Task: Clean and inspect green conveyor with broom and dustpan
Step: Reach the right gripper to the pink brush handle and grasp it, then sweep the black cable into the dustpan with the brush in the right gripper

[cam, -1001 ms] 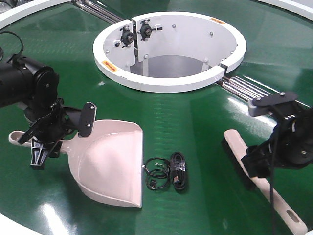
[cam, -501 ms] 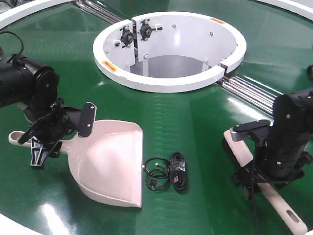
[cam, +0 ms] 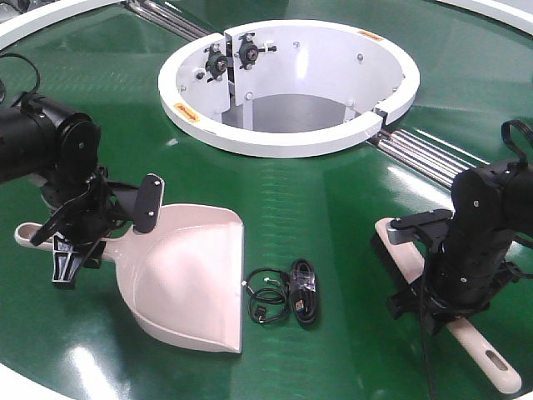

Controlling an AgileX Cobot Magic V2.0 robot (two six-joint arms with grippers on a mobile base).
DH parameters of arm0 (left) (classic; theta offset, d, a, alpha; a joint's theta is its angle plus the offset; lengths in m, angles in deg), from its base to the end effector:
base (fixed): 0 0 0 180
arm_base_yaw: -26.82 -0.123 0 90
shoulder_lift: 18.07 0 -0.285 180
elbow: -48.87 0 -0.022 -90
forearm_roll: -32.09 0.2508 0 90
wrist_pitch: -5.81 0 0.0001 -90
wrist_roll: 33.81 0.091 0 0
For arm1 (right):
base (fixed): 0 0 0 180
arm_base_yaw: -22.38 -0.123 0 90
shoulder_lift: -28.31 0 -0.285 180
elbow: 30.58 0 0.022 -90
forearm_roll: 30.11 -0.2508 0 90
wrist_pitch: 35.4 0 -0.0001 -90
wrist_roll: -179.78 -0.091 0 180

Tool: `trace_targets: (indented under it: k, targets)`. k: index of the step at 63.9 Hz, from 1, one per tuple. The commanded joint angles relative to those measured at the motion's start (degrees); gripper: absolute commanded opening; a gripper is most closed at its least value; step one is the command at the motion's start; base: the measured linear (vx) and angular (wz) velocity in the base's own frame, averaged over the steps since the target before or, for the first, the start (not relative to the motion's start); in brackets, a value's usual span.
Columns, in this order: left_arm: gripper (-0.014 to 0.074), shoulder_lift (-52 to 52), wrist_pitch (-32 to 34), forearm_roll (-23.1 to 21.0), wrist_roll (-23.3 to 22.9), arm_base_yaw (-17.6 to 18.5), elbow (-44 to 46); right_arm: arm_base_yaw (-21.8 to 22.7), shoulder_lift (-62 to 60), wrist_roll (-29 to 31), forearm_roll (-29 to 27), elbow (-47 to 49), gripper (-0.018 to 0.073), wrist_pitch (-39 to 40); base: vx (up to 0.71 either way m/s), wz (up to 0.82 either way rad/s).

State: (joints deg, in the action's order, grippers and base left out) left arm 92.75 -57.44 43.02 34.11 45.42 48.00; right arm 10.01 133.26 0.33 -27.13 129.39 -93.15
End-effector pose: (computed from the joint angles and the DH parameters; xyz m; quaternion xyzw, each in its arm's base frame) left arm 0.3375 -0.0973 0.2279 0.7100 0.6975 0.0973 0.0037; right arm 0.2814 0.0576 0.1818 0.1267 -0.9914 0.0240 0.0215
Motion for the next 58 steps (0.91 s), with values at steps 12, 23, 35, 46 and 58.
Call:
trace_targets:
  k: [12, 23, 35, 46, 58]
  targets:
    - [0.0002, -2.9, 0.1, -0.1, -0.6, 0.4, 1.4, 0.0, -5.9, -1.6, -0.8, 1.6, -0.0006, -0.4, 0.0, 0.0]
    - [0.0002, -2.9, 0.1, -0.1, -0.6, 0.4, 1.4, 0.0, -9.9, -1.8, -2.7, 1.6, -0.0005, -4.4, 0.0, 0.0]
    - [0.0002, -2.9, 0.1, -0.1, -0.6, 0.4, 1.4, -2.1, -13.2, -5.0, -4.5, 1.6, -0.0005, -7.5, 0.0, 0.0]
    - [0.0002, -2.9, 0.1, -0.1, -0.6, 0.4, 1.4, -10.4, -12.1, -12.8, -3.5, 1.6, -0.0005, -5.8, 0.0, 0.0]
    - [0.0002, -2.9, 0.1, -0.1, -0.6, 0.4, 1.4, -15.6, -5.9, -15.9, -7.1, 1.7, -0.0005, -4.5, 0.0, 0.0]
